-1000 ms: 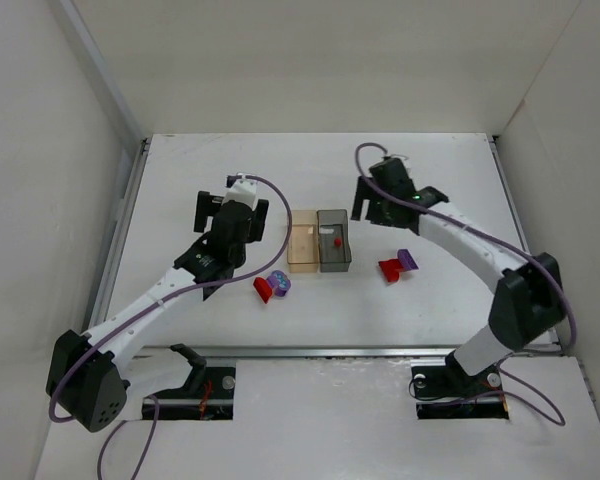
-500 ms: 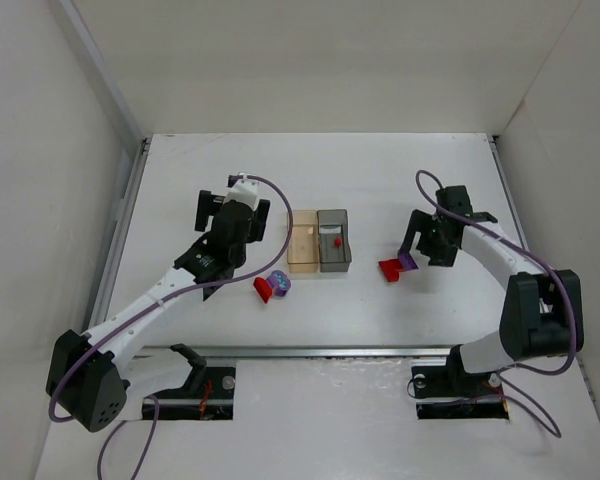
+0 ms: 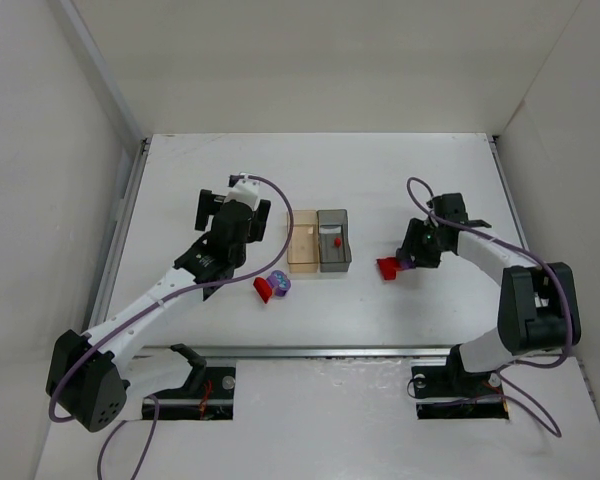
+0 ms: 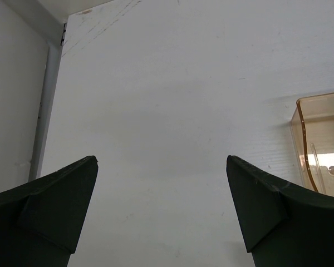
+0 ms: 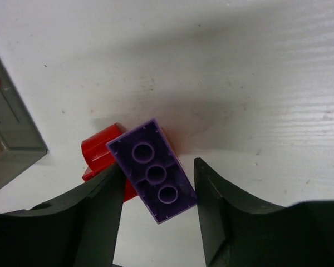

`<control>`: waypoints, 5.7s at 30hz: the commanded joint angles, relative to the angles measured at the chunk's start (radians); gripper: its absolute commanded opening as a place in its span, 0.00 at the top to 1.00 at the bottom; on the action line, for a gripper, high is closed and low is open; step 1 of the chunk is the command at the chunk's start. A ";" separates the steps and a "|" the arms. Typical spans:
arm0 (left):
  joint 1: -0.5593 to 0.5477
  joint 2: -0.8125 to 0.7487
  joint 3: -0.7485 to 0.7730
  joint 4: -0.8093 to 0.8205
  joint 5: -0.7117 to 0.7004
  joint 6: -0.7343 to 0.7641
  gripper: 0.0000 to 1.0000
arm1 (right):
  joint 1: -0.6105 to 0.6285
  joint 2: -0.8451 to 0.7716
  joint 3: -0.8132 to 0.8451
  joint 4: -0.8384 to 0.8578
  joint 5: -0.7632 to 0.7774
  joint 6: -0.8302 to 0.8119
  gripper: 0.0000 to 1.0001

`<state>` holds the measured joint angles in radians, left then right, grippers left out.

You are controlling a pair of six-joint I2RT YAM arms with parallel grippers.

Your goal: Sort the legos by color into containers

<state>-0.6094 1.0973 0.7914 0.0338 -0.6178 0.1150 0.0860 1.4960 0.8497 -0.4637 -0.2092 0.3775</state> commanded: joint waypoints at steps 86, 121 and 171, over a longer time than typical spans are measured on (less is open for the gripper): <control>-0.153 0.154 0.229 -0.064 0.581 0.181 0.14 | 0.224 0.290 0.302 0.002 0.323 0.084 0.88; -0.093 0.067 0.169 -0.115 0.138 -0.132 0.01 | 0.590 0.402 0.666 0.094 0.001 0.087 0.31; -0.020 0.098 0.178 -0.064 0.122 -0.046 0.01 | 0.498 0.461 0.632 0.003 -0.082 -1.121 0.44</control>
<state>-0.6365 1.2030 0.9546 -0.0753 -0.5053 0.0582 0.5858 1.9457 1.4307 -0.4625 -0.2443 -0.7204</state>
